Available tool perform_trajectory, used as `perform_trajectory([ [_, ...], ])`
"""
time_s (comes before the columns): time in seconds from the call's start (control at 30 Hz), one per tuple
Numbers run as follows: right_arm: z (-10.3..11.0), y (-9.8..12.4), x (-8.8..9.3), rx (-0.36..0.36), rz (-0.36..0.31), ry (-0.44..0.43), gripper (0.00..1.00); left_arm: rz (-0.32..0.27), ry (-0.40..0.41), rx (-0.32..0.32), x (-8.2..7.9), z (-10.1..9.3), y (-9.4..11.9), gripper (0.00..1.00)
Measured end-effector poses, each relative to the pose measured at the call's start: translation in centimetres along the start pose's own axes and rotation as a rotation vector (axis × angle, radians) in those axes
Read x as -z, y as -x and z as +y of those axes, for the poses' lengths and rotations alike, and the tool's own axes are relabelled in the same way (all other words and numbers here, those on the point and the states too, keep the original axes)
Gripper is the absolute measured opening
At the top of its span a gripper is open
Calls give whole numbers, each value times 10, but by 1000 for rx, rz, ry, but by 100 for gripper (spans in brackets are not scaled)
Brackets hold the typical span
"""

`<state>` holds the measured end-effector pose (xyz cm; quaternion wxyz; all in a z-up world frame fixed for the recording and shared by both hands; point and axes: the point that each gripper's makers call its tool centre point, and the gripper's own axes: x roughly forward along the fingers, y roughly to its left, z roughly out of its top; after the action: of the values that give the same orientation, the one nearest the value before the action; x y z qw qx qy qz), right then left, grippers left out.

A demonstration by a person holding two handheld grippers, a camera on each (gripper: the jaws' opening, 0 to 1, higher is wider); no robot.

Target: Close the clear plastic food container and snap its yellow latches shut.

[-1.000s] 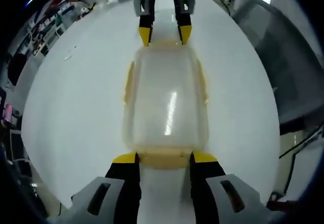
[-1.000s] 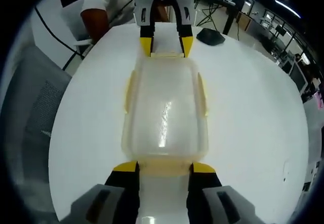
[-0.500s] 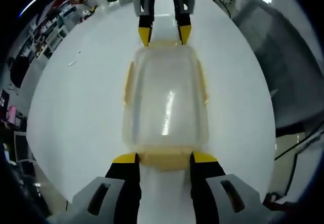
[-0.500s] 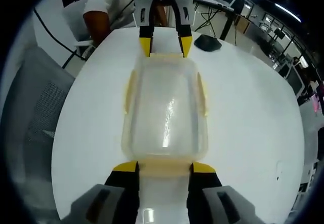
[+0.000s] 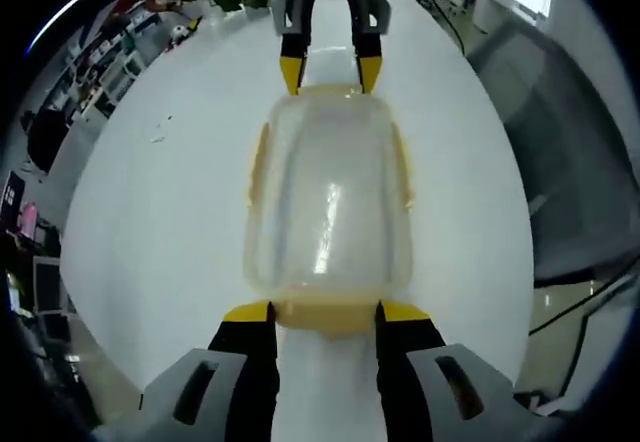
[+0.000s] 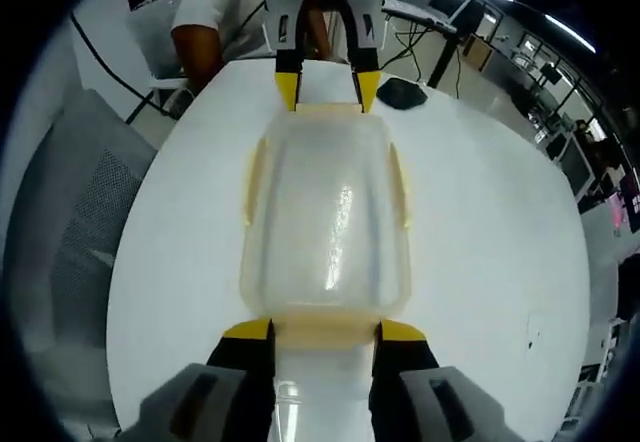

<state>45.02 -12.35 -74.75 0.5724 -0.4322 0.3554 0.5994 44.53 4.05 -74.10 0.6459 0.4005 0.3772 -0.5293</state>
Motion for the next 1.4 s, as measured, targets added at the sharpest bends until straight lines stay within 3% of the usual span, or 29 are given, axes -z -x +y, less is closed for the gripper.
perform_trajectory([
  [0.67, 2, 45, 30, 16, 18, 7, 34, -3, -6, -25, -58, -2, 14, 35],
  [1.4, 2, 73, 83, 16, 28, 28, 34, 8, 2, -41, -115, -6, 0, 35],
])
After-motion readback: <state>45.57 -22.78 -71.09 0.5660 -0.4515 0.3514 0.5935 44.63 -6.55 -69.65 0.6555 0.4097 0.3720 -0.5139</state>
